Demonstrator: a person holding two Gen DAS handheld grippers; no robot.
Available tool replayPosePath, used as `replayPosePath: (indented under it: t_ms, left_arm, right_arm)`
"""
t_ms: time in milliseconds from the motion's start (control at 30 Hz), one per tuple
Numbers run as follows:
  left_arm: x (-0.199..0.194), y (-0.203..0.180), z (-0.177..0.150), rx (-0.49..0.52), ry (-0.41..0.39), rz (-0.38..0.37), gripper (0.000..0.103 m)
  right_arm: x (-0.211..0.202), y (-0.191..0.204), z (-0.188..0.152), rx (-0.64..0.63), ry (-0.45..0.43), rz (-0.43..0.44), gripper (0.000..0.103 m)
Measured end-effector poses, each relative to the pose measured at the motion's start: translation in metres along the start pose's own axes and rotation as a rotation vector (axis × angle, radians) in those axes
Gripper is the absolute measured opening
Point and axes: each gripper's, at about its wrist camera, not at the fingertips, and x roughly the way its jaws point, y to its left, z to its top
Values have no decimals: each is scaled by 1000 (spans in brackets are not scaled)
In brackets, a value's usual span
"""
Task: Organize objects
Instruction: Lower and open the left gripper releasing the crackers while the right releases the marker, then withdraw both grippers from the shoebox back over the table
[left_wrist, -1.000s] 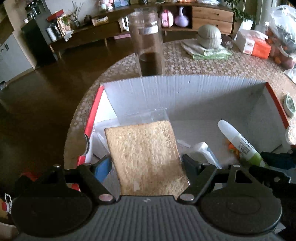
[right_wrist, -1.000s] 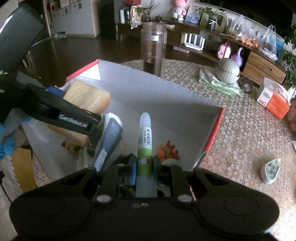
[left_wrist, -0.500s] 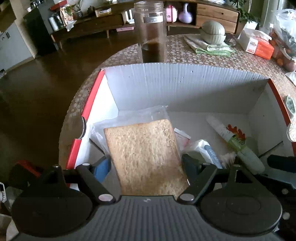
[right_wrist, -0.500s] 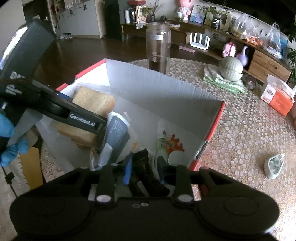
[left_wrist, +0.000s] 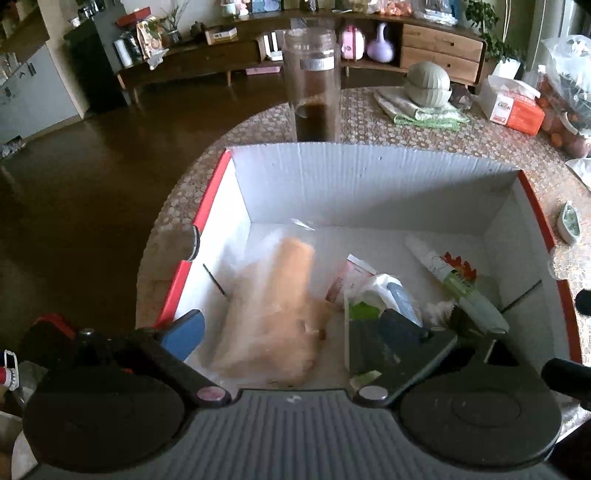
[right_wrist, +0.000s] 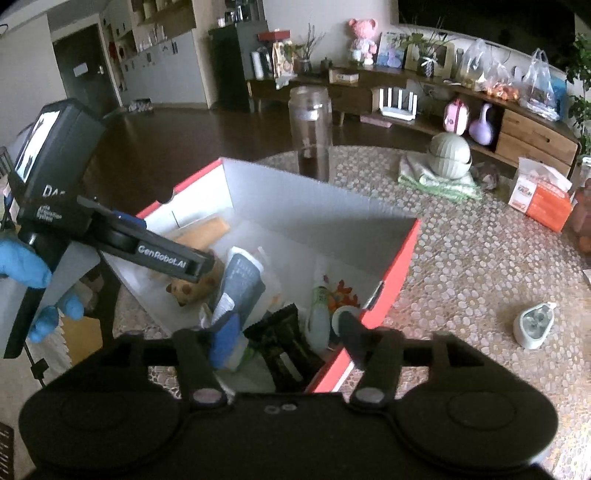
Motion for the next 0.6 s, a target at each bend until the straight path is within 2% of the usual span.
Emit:
replayPosePath:
  t_ms: [300,600]
  left_arm:
    - [-43,-8,-14,-43,-83,-6,102]
    - [-92,-50,-29,9,-179,-33,102]
  right_arm:
    - [-32,-8,-7,4,-43,23,71]
    - [-65,-23,-23,17,-65,16,79]
